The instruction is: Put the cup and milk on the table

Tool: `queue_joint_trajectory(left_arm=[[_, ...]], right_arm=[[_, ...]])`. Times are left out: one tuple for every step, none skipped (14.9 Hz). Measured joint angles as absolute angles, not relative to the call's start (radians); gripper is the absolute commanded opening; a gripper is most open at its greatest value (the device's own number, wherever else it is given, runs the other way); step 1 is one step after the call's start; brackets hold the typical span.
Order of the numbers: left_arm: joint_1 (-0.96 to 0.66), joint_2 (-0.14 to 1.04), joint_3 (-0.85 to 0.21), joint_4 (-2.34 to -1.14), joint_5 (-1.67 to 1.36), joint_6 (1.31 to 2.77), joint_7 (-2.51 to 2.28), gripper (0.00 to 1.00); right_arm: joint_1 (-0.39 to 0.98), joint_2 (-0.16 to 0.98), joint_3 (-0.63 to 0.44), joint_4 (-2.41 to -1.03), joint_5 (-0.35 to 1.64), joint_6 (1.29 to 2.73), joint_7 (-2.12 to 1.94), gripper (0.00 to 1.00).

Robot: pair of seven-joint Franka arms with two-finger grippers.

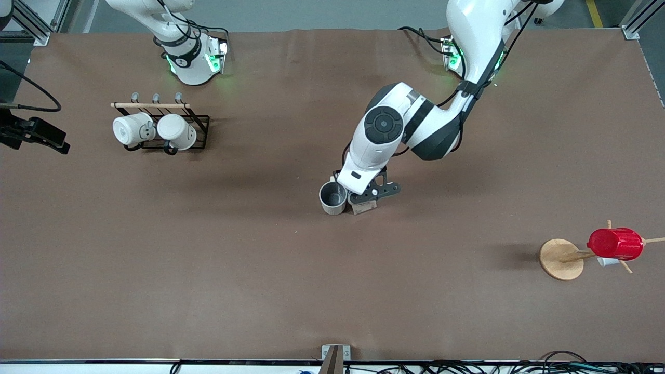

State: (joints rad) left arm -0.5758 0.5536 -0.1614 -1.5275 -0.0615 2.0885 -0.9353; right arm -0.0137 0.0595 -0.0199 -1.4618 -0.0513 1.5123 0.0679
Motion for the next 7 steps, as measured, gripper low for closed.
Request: queue_joint_trajectory(left_arm=[[-0.576,0.554,-0.161,-1.528,-0.062,2.088,-0.935,1.00],[-0.575,0.554,-0.161,-1.527,-0.062,2.088,-0.935,1.00],[-0.574,0.553,-0.161,-1.526,-0.062,2.088,-0.935,1.00],[-0.571,0.551,-0.159,-1.521,-0.062,2.088,-0.934,1.00],[-0.567,0.545,-0.155,-1.515,-0.062,2.086,-0.929,1.00],[-0.560,0.530,-0.150,-1.508,-0.061,2.076,-0.922,1.00],[-0.545,0.508,-0.146,-1.500,-0.054,2.061,-0.917,1.00]], right_arm=[[-0.014,0.060,-0.020,-1.462,-0.051,1.511,0.068,1.00],[-0.015,0.060,-0.020,-1.462,-0.051,1.508,0.068,1.00],[-0.016,0.060,-0.020,-1.462,-0.051,1.507,0.068,1.00],[-0.016,0.060,-0.020,-1.462,-0.051,1.507,0.068,1.00],[-0.016,0.060,-0.020,-1.462,-0.051,1.506,0.068,1.00],[-0.016,0.059,-0.020,-1.462,-0.051,1.506,0.068,1.00],[-0.016,0.060,-0.020,-1.462,-0.051,1.506,0.068,1.00]])
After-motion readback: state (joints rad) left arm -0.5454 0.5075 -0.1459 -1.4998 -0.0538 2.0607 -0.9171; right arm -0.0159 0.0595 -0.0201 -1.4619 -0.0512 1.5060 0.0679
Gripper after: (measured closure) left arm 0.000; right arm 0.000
